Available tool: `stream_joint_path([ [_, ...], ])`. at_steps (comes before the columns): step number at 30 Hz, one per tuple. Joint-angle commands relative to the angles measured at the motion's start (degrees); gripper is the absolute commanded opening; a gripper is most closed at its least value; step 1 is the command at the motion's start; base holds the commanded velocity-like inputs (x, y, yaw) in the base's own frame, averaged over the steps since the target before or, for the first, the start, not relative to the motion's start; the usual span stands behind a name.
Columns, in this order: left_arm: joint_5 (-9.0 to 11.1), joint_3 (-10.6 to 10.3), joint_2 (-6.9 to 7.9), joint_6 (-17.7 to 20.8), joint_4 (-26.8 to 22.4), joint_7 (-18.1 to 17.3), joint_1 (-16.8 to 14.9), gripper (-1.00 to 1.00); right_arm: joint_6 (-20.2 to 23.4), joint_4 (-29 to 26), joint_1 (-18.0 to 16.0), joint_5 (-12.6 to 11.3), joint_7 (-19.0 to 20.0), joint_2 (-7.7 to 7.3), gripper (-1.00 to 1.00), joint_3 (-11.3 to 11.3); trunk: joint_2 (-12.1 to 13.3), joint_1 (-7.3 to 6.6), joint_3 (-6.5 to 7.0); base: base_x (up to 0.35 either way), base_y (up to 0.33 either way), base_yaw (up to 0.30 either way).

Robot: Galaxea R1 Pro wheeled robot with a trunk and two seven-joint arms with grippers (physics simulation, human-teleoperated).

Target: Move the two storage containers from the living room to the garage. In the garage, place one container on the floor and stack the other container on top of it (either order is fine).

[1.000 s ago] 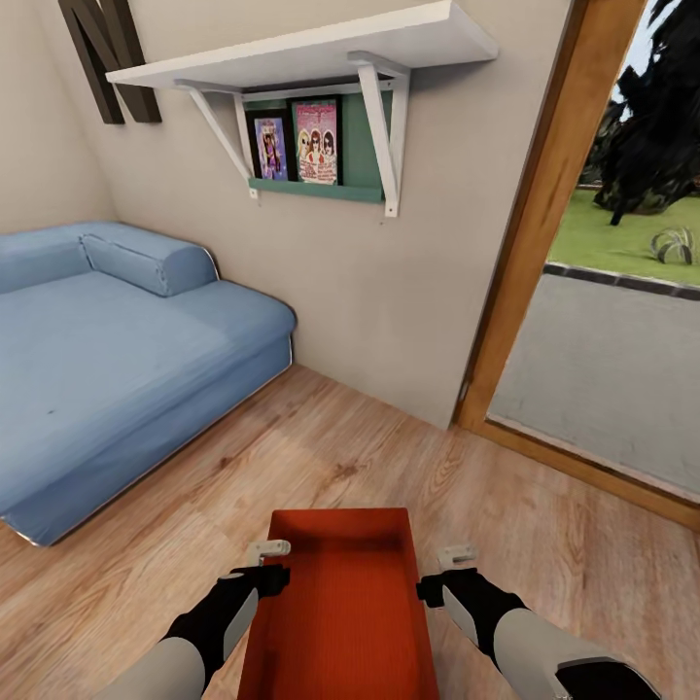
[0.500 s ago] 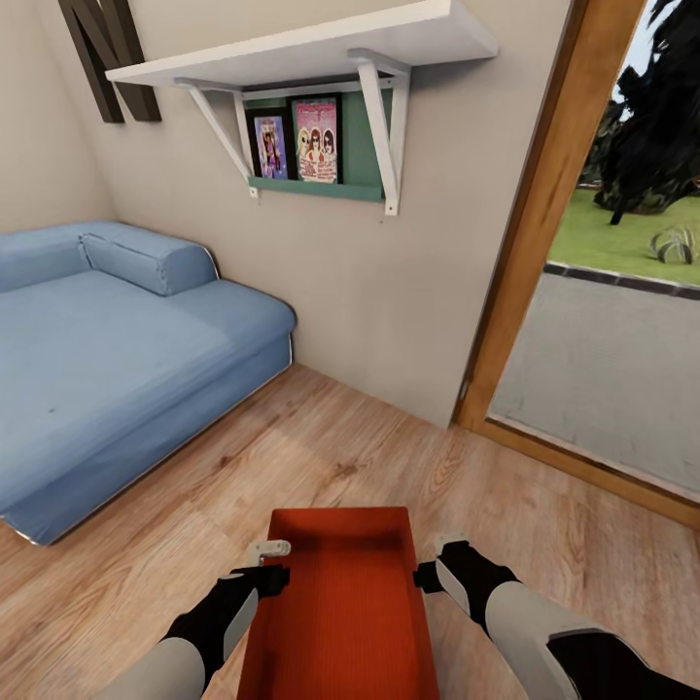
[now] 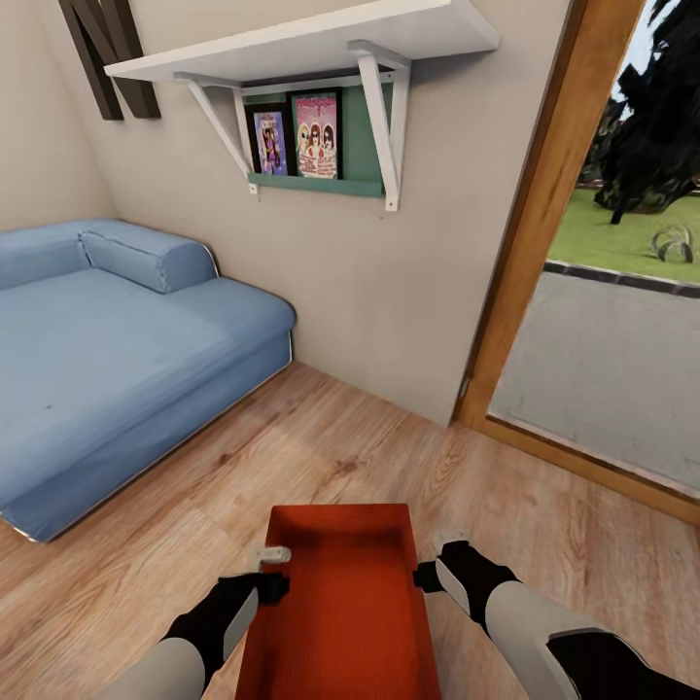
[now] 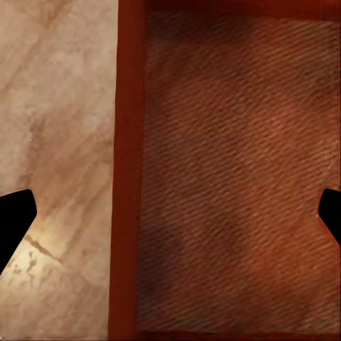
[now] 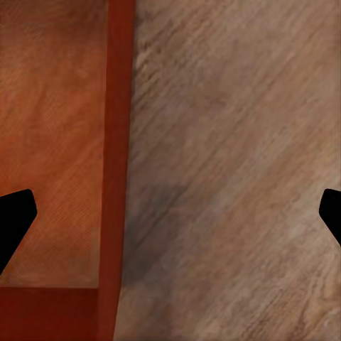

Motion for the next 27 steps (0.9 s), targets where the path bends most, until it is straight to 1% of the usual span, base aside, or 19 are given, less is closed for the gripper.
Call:
stream_joint_path([
  [1, 0.04, 0.29, -0.04, 1.46, -0.15, 0.14, 0.01, 1.0, 0.43, -0.11, -0.01, 0.09, -0.1, 0.01, 1.0, 0.42, -0.02, -0.01, -0.05, 0.0, 0.0, 0.0],
  [8, 0.04, 0.28, 0.25, 3.39, -0.16, 0.19, 0.01, 1.0, 0.42, -0.11, -0.01, 0.09, -0.09, 0.01, 1.0, 0.42, -0.02, -0.01, -0.05, 0.0, 0.0, 0.0],
  [14, 0.04, 0.27, 0.43, 3.73, -0.16, 0.2, 0.02, 1.0, 0.4, -0.11, -0.01, 0.09, -0.09, 0.01, 1.0, 0.42, -0.02, -0.01, -0.05, 0.0, 0.0, 0.0],
  [19, 0.04, 0.27, 0.47, 3.8, -0.16, 0.2, 0.01, 1.0, 0.41, -0.11, -0.01, 0.09, -0.09, 0.01, 1.0, 0.42, -2.02, 1.09, -0.94, 0.0, 0.0, 0.0],
  [27, 0.04, 0.27, 0.47, 3.75, -0.16, 0.2, 0.0, 1.0, 0.39, -0.11, -0.01, 0.09, -0.09, 0.0, 1.0, 0.42, -2.02, 1.09, -0.94, 0.0, 0.0, 0.0],
])
